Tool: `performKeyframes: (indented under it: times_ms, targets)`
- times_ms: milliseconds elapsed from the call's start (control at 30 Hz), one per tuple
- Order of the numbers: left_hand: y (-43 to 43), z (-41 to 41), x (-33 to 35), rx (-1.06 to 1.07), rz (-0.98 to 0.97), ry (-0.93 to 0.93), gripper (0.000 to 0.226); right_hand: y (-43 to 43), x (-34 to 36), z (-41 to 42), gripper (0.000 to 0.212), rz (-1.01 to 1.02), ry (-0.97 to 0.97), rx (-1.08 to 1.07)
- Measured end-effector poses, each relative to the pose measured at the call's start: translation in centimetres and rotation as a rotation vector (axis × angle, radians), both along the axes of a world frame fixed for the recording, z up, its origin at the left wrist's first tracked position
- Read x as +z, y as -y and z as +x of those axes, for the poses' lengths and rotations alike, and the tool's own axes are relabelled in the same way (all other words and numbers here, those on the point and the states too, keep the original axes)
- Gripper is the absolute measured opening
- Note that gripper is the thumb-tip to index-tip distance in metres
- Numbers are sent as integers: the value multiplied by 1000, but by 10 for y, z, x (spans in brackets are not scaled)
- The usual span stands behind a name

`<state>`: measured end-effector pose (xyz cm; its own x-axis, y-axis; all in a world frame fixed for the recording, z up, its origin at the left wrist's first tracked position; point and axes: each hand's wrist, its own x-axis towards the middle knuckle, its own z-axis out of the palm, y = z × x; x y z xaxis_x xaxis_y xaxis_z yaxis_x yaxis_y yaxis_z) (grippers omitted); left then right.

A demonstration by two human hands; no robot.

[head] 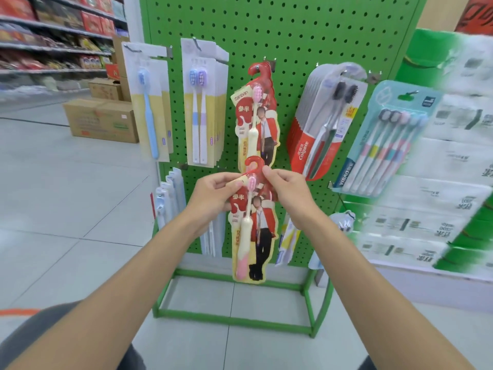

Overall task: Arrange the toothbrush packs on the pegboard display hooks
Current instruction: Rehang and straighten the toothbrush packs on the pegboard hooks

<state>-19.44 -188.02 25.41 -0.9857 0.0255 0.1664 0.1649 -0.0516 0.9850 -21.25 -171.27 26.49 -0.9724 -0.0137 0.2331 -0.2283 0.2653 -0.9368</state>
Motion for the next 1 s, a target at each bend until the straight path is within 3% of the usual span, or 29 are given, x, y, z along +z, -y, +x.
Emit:
performKeyframes:
  times_ms: [133, 300, 667, 733, 833, 933, 1000]
  targets:
    - [8, 0, -1, 108, 90, 25, 10, 2, -23, 12, 79, 114, 161, 83]
    - [17, 1, -1, 137, 93, 11, 11, -5, -39, 28, 49, 76, 247, 217]
    - [21, -1, 0, 240, 257, 40, 9, -31, -70, 54, 11, 132, 360, 353]
    - [20, -2, 0, 254, 259, 20, 10, -33, -72, 57, 20, 178, 343, 395]
    - [18, -1, 0, 294, 178, -47, 11, -30, -74, 60, 10, 176, 267, 384]
    - [14, 1, 2, 311, 80, -73, 4, -25, -81, 59, 22, 209, 110, 295]
    - [13, 3, 4, 274, 90, -55, 21, -24, -86, 56, 26, 341, -51, 234]
